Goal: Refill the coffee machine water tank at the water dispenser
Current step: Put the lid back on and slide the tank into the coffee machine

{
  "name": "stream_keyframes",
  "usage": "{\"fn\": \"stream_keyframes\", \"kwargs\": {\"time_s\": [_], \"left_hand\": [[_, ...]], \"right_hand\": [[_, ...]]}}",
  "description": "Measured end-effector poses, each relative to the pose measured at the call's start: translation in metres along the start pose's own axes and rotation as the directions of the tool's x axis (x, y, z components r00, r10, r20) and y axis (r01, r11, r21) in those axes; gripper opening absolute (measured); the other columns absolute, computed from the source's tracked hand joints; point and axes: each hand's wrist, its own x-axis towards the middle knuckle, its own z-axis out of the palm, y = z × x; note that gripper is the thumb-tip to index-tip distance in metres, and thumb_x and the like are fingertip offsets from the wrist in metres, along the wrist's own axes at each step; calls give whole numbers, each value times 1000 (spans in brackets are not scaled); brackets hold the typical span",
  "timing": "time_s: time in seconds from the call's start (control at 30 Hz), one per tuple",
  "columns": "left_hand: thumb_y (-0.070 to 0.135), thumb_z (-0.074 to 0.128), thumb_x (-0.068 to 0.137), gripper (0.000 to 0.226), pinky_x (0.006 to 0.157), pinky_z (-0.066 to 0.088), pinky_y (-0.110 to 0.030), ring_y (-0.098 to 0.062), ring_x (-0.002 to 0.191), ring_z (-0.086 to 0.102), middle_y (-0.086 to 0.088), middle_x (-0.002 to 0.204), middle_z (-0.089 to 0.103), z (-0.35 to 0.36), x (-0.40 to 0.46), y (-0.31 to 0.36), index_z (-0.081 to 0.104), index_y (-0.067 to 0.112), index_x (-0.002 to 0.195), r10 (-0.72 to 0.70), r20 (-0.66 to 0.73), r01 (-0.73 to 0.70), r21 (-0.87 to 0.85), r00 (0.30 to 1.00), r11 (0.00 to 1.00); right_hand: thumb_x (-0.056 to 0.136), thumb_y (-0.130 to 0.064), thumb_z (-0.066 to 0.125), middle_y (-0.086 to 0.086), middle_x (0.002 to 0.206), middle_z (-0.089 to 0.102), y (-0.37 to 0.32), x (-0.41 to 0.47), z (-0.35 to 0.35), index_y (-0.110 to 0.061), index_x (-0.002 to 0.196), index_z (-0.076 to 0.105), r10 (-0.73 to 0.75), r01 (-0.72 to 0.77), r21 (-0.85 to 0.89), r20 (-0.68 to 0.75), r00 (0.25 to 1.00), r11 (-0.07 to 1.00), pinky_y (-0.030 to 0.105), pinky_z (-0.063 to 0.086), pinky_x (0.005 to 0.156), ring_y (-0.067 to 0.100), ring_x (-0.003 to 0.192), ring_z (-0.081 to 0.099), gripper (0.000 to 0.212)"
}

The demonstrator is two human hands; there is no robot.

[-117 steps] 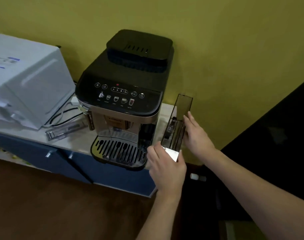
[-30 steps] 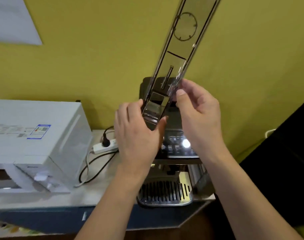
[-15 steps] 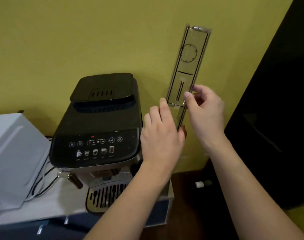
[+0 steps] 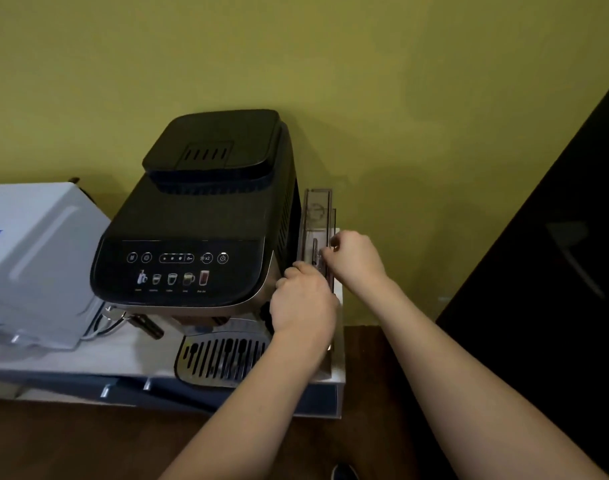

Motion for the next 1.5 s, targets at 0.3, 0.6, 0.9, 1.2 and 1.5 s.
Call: {"fn": "stream_keyframes", "kwargs": {"time_s": [0.3, 0.6, 0.9, 1.2, 1.5], "left_hand": [[33, 62, 88, 49, 68, 47, -31, -27, 100, 64, -15, 116, 60, 4, 2, 2, 51, 2, 124, -9, 95, 8, 12, 995, 1000], [40, 59, 91, 54, 73, 48, -33, -29, 108, 58, -15, 123, 56, 4, -1, 4, 47, 4, 128, 19, 121, -20, 6, 992, 1000], [41, 59, 92, 52, 71, 47, -32, -29, 108, 57, -16, 122, 56, 8, 1, 0, 48, 4, 128, 26, 106, -29, 22, 994, 999], [40, 55, 94, 53, 63, 48, -33, -29, 97, 63, -18, 118, 57, 21, -7, 4, 44, 3, 131, 66, 112, -78, 105, 992, 991], [45, 55, 92, 58, 63, 45, -28, -27, 93, 65, -15, 120, 53, 27, -12, -1, 36, 7, 133, 57, 67, -54, -45, 996, 997]], "right_hand": [[92, -22, 50, 16, 111, 60, 1, -1, 19, -3, 109, 62, -99, 90, -194, -36, 994, 977, 34, 39, 68, 37, 99, 63, 28], [88, -22, 54, 19, 116, 60, 13, -2, 21, -2, 114, 56, -24, 22, -84, -22, 999, 996, 37, 47, 76, 39, 104, 61, 33], [87, -21, 55, 19, 110, 68, 15, 5, 23, -6, 108, 61, 13, -13, -50, 4, 1000, 999, 37, 50, 75, 40, 100, 64, 26], [86, -23, 56, 19, 105, 70, 21, 14, 27, -5, 115, 63, 130, -138, 69, 111, 985, 988, 34, 54, 72, 39, 92, 68, 35], [87, -24, 55, 15, 86, 69, 28, 26, 34, -6, 85, 63, 128, -157, 183, 163, 978, 971, 40, 58, 67, 38, 77, 70, 20]]}}
